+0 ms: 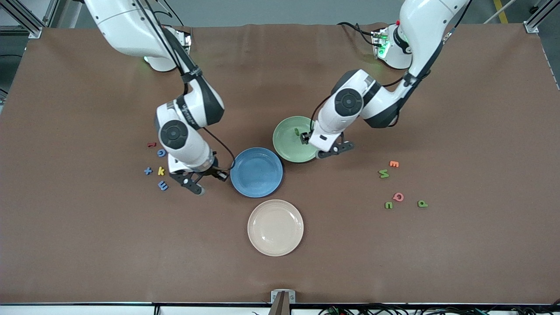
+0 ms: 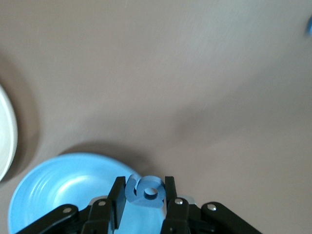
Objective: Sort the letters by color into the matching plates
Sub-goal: 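Carry the green I and blue 6 to the green and blue plates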
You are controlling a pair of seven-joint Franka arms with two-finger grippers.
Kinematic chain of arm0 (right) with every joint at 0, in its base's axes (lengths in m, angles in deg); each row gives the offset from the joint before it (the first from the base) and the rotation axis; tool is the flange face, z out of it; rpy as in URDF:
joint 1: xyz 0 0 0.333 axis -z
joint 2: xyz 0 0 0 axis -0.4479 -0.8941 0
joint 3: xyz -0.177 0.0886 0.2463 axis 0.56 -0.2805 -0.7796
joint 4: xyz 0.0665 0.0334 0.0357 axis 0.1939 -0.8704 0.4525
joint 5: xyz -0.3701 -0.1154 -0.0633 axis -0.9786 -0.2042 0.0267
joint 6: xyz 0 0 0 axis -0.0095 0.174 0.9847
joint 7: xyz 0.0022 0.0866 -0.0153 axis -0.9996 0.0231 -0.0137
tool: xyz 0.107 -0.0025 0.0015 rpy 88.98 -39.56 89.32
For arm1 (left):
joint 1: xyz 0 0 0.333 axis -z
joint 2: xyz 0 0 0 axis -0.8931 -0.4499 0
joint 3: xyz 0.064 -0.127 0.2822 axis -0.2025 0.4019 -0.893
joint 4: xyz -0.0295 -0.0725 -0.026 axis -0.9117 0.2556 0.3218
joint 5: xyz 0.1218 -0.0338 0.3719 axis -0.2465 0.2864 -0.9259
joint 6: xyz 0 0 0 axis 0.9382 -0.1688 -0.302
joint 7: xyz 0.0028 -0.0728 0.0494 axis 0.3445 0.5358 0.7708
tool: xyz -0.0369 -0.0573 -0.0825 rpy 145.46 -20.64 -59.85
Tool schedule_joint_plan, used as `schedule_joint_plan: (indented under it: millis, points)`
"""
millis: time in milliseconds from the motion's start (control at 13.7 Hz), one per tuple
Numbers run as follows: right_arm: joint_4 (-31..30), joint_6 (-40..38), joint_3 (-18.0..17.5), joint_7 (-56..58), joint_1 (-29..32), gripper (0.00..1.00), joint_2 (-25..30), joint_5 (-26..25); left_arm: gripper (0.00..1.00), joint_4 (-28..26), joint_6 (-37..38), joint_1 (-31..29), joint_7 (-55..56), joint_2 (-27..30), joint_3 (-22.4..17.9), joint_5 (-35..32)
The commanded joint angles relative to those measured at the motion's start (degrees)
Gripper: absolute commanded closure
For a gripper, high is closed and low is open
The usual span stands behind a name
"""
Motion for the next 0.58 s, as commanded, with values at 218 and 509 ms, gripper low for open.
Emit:
schedule_joint_plan:
  millis: [218, 509]
  points:
    - [3.8, 1.9, 0.8, -7.6, -5.6, 0.99, -5.3, 1.4, 0.0, -0.5, 4.2, -11.6, -10.4, 5.2, 0.1, -0.9]
    - [4.6, 3.3, 0.8, -8.7, -6.1, 0.93, -7.5, 1.4, 0.05, -1.2, 4.1, -19.0, -17.7, 4.2, 0.1, -7.8]
